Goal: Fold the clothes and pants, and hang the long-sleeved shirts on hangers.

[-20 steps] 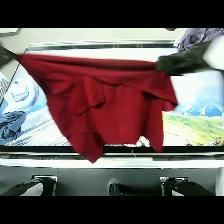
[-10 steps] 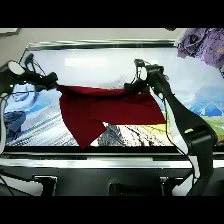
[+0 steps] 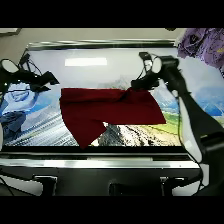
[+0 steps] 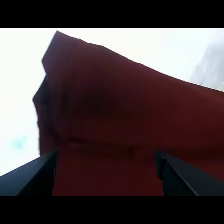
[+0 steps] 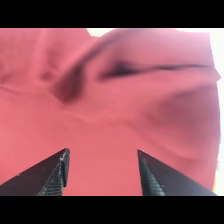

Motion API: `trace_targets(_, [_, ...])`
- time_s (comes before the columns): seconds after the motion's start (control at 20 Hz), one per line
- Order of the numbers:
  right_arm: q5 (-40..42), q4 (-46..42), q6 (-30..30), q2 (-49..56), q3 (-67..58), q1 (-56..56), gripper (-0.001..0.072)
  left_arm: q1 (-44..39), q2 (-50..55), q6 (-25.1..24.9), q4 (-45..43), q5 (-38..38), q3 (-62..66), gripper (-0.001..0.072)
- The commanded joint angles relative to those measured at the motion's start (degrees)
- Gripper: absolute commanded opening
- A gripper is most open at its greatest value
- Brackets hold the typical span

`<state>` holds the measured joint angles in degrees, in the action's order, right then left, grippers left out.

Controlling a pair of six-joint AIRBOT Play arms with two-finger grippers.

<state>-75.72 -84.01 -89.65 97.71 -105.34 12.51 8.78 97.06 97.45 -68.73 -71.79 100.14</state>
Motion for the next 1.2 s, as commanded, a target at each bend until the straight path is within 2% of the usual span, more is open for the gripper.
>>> trace_targets(0.0, [-5.57, 1.75, 6.34, -8.28, 1.9, -8.61, 0.0506, 5.53, -5.7, -1.68, -1.55, -7.21, -1.25, 0.0708])
trace_targets(0.1, [-5.73, 8.41, 8.83, -12.98, 9.01, -17.57, 0.0507, 9.7, -11.45, -1.62, -1.81, -6.25, -8.72, 0.0708])
trace_targets(0.2, [-5.79, 13.68, 9.88, -15.74, 19.41, -25.88, 0.0587, 13.64, -17.9, -1.7, 0.04, -3.54, -19.8, 0.0708])
trace_targets(0.25, [-5.81, 17.79, 11.04, -16.22, 25.29, -29.88, 0.0602, 15.21, -20.72, -1.68, 0.96, -2.47, -25.27, 0.0708])
trace_targets(0.35, [-4.7, 25.27, 14.1, -16.22, 35.04, -35.58, 0.0601, 16.37, -24.26, -1.66, 1.18, -0.76, -33.18, 0.0707])
trace_targets(0.5, [1.22, 25.2, 16.74, -16.2, 43.65, -37.7, 0.0601, 16.13, -24.59, -1.66, 1.16, -0.61, -37.7, 0.0707])
trace_targets(0.65, [6.56, 27.5, 19.04, -14.82, 47.12, -36.89, 0.06, 16.13, -24.2, -1.64, 1.2, -0.59, -37.94, 0.0708])
trace_targets(0.95, [9.03, 30.49, 23.02, -9.18, 47.45, -36.89, 0.0592, 16.13, -24.2, -1.64, 1.22, -0.81, -37.92, 0.0708])
trace_targets(1.15, [10.91, 35.5, 26.01, -7.85, 47.45, -36.89, 0.0588, 16.2, -24.17, -1.42, 1.2, -3.82, -37.92, 0.0709])
